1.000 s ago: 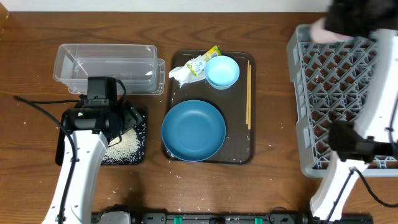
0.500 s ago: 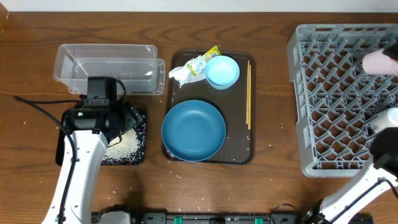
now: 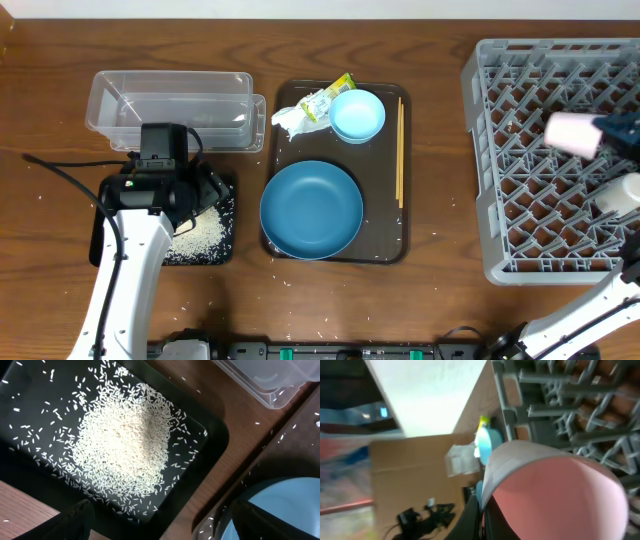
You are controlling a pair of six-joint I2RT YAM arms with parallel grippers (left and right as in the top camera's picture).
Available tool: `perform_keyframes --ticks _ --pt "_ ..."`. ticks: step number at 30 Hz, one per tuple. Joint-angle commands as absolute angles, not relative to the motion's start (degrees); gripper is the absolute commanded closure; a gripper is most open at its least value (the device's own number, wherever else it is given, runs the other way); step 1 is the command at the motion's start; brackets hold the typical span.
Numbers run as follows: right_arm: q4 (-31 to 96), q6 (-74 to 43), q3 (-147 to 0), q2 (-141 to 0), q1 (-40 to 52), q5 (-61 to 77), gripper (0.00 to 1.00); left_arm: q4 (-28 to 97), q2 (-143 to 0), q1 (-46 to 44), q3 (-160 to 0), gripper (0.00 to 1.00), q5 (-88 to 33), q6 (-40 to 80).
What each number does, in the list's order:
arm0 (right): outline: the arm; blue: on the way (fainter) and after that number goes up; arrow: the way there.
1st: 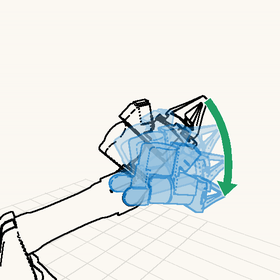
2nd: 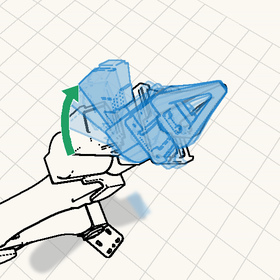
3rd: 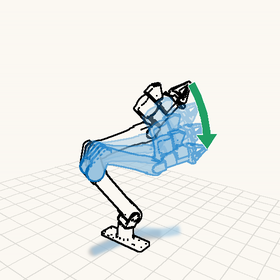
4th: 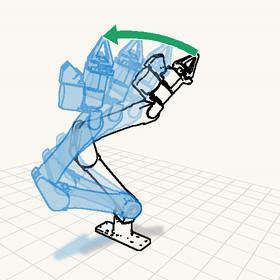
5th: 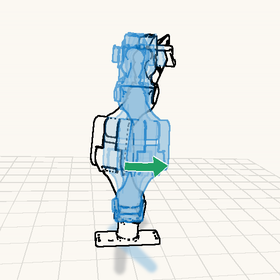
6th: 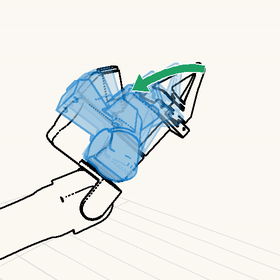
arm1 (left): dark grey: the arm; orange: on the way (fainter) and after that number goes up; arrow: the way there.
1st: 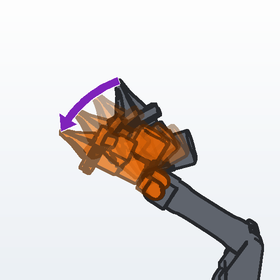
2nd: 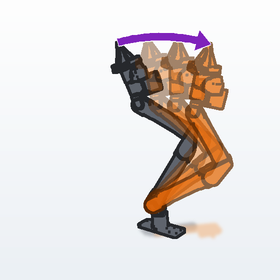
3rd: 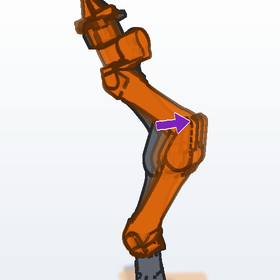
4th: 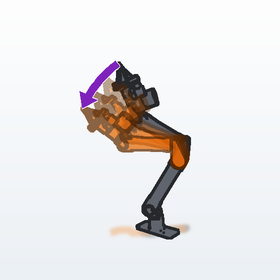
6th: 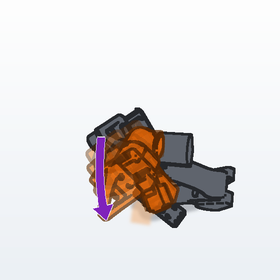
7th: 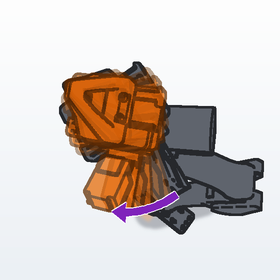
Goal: Sort waste into correct bins and load items into the dishwasher rack
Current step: 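Carry the pink cup right over the grey dish rack, then lower the pink cup into the rack beside the white cup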
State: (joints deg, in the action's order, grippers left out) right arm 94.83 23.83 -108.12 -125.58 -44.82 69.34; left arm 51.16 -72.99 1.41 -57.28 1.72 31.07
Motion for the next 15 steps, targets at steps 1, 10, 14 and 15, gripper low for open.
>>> perform_keyframes --ticks 1,10,14,15 --pt "93.36 30.52 -101.51 -125.25 -44.95 75.70 0.99 51.40 -73.25 1.69 -58.26 0.10 2.42 30.30" --pt "88.84 30.30 -90.52 -125.25 -48.21 76.71 0.99 51.40 -73.25 1.69 -58.26 0.10 2.42 30.28" --pt "91.31 30.44 -90.54 -125.10 -51.16 75.37 0.99 51.40 -73.25 1.69 -58.26 0.10 2.42 30.28" --pt "91.68 30.55 -90.54 -124.97 -52.01 74.81 0.99 51.40 -73.25 1.69 -58.26 0.10 2.42 30.30"
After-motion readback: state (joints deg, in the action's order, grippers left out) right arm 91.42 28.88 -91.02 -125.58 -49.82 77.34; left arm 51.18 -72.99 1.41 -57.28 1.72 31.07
